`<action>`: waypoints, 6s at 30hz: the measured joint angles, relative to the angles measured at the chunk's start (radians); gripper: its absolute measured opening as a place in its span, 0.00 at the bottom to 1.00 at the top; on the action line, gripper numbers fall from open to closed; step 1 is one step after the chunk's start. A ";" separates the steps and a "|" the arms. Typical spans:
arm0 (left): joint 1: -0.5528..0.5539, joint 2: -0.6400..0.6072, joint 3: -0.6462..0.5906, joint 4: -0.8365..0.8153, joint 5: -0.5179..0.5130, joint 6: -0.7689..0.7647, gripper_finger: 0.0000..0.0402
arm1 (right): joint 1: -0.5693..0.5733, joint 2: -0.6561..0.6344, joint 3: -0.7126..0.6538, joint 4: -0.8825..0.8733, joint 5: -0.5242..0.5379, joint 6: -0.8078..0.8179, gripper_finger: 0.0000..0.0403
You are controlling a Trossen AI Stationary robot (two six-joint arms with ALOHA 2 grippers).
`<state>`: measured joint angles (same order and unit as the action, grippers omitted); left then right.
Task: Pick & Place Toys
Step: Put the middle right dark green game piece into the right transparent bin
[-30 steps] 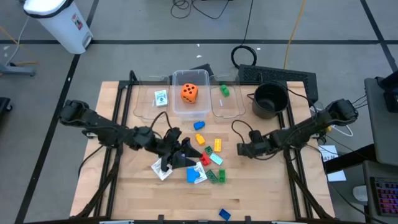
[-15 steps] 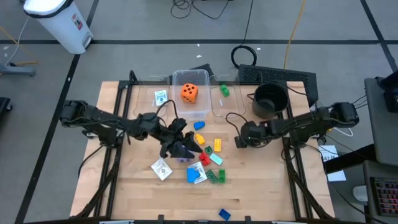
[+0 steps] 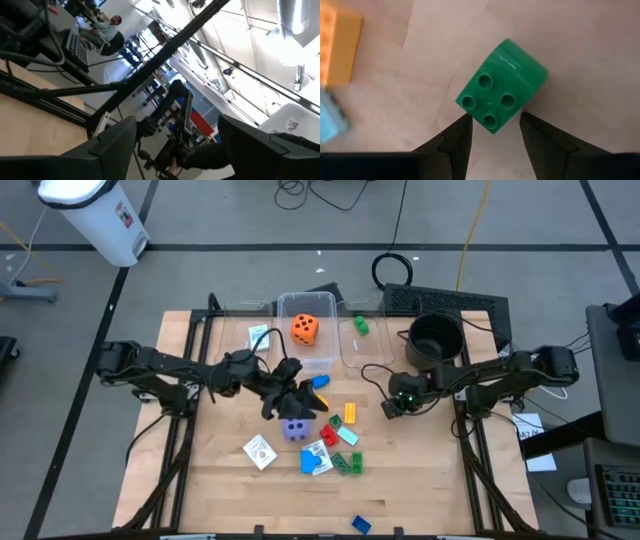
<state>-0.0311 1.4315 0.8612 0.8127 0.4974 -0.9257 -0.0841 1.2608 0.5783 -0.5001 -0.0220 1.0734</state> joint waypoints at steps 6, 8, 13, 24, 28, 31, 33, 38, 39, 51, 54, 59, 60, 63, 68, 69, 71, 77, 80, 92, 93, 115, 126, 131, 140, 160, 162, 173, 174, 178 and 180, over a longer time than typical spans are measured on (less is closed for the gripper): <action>0.021 0.000 0.000 0.001 0.001 -0.013 0.70 | -0.032 -0.020 -0.002 0.004 0.021 -0.014 0.36; 0.024 0.000 0.000 0.001 0.003 -0.019 0.70 | -0.035 -0.039 -0.002 0.006 0.012 -0.009 0.35; 0.024 0.000 0.000 0.001 0.009 -0.026 0.70 | -0.034 -0.121 -0.002 -0.009 0.029 0.047 0.35; 0.024 0.000 0.000 0.002 0.036 -0.026 0.70 | 0.019 -0.272 -0.002 0.109 0.234 0.196 0.35; 0.024 0.000 0.000 0.002 0.055 -0.023 0.70 | 0.081 -0.296 -0.001 0.333 0.328 0.146 0.34; 0.024 -0.007 0.000 0.004 0.057 -0.021 0.70 | 0.135 -0.308 0.017 0.452 0.404 0.092 0.29; 0.027 -0.018 0.000 -0.002 0.060 -0.019 0.70 | 0.176 -0.306 0.071 0.442 0.469 0.039 0.24; 0.045 -0.043 0.001 -0.009 0.070 -0.018 0.70 | 0.261 -0.282 0.294 0.262 0.610 -0.149 0.07; 0.050 -0.046 0.001 -0.009 0.074 -0.018 0.70 | 0.273 -0.270 0.350 0.204 0.633 -0.183 0.04; 0.086 -0.090 0.001 -0.047 0.097 0.014 0.70 | 0.368 0.054 0.965 -0.555 0.778 0.048 0.00; 0.087 -0.093 0.001 -0.051 0.107 0.014 0.70 | 0.367 0.175 1.066 -0.718 0.731 0.137 0.00; 0.093 -0.093 0.001 -0.059 0.109 0.026 0.70 | 0.353 0.367 1.143 -1.073 0.556 0.314 0.00; 0.097 -0.093 0.001 -0.058 0.113 0.025 0.70 | 0.350 0.397 1.128 -1.086 0.529 0.331 0.00; 0.114 -0.093 0.001 -0.056 0.144 0.007 0.70 | 0.348 0.411 1.062 -0.982 0.518 0.342 0.00; 0.132 -0.093 0.001 -0.055 0.186 -0.017 0.70 | 0.335 0.415 0.981 -0.947 0.540 0.400 0.00; 0.136 -0.093 0.001 -0.054 0.193 -0.020 0.70 | 0.334 0.415 0.964 -0.955 0.552 0.425 0.00; 0.144 -0.093 0.001 -0.054 0.211 -0.025 0.70 | 0.332 0.398 0.934 -0.985 0.585 0.481 0.00; 0.149 -0.093 0.001 -0.050 0.219 -0.031 0.70 | 0.326 0.327 0.808 -0.975 0.598 0.629 0.06; 0.149 -0.093 0.001 -0.048 0.222 -0.032 0.70 | 0.327 0.267 0.736 -0.943 0.606 0.694 0.14; 0.158 -0.093 0.001 -0.048 0.244 -0.035 0.70 | 0.290 0.088 0.384 -0.546 0.621 0.721 0.62; 0.162 -0.093 0.001 -0.048 0.245 -0.037 0.70 | 0.286 0.081 0.355 -0.501 0.616 0.720 0.64; 0.163 -0.093 0.000 -0.045 0.262 -0.061 0.70 | 0.178 0.113 0.155 -0.159 0.461 0.578 0.71; 0.162 -0.093 0.000 -0.045 0.263 -0.071 0.70 | 0.166 0.182 0.154 -0.165 0.402 0.588 0.70; 0.163 -0.093 0.000 -0.045 0.264 -0.072 0.70 | 0.163 0.211 0.154 -0.163 0.373 0.600 0.64; 0.163 -0.093 0.000 -0.046 0.265 -0.075 0.70 | 0.163 0.212 0.154 -0.178 0.388 0.577 0.37; 0.163 -0.093 0.000 -0.046 0.262 -0.054 0.70 | 0.165 -0.080 0.264 -0.144 0.475 0.283 0.34; 0.162 -0.093 0.000 -0.046 0.259 -0.050 0.70 | 0.163 -0.096 0.305 -0.121 0.495 0.211 0.34; 0.177 -0.093 0.000 -0.045 0.178 -0.025 0.70 | -0.075 -0.065 0.614 -0.127 0.435 -0.255 0.34; 0.177 -0.093 0.000 -0.045 0.161 -0.022 0.70 | -0.115 -0.053 0.640 -0.126 0.398 -0.293 0.34; 0.178 -0.093 0.000 -0.045 0.080 0.005 0.70 | -0.274 0.014 0.714 -0.145 0.231 -0.443 0.34; 0.177 -0.093 0.000 -0.045 0.036 0.007 0.70 | -0.343 0.055 0.734 -0.147 0.175 -0.517 0.34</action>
<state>0.1464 1.3384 0.8612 0.7672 0.5336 -0.9188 -0.4273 1.3158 1.3123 -0.6471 0.1532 0.5563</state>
